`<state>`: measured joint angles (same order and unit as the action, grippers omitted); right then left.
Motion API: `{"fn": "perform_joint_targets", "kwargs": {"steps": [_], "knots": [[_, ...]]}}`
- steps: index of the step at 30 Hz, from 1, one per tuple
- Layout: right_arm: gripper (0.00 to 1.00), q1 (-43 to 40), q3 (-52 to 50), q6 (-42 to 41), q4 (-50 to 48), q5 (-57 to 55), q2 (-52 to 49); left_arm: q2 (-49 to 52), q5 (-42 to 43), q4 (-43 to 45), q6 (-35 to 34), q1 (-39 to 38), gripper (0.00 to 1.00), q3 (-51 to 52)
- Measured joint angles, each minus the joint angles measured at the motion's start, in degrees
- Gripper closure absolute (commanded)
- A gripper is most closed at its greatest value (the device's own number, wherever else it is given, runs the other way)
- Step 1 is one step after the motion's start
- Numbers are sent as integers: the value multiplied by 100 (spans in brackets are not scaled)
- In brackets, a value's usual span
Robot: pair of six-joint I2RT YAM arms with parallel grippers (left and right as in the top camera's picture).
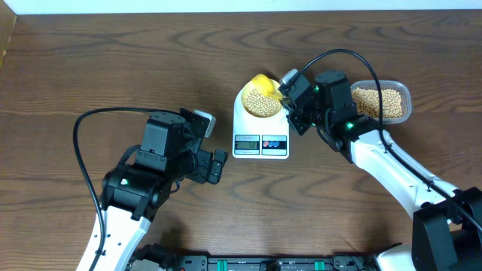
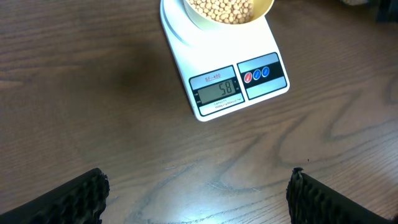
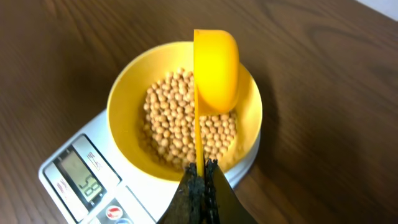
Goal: Scoop item into bowl and weigh 50g on scale
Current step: 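Carry the scoop with the right gripper over the yellow bowl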
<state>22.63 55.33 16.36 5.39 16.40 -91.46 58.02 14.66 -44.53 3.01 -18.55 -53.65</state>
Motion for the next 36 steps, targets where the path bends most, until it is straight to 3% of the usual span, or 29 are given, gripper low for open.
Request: {"fn": "perform_joint_targets", "kwargs": {"steps": [28, 36], "knots": [[99, 297, 0, 219, 483, -105, 0, 0, 0, 0, 0, 0, 7, 0], [99, 295, 0, -153, 509, 37, 0, 0, 0, 0, 0, 0, 6, 0]]}}
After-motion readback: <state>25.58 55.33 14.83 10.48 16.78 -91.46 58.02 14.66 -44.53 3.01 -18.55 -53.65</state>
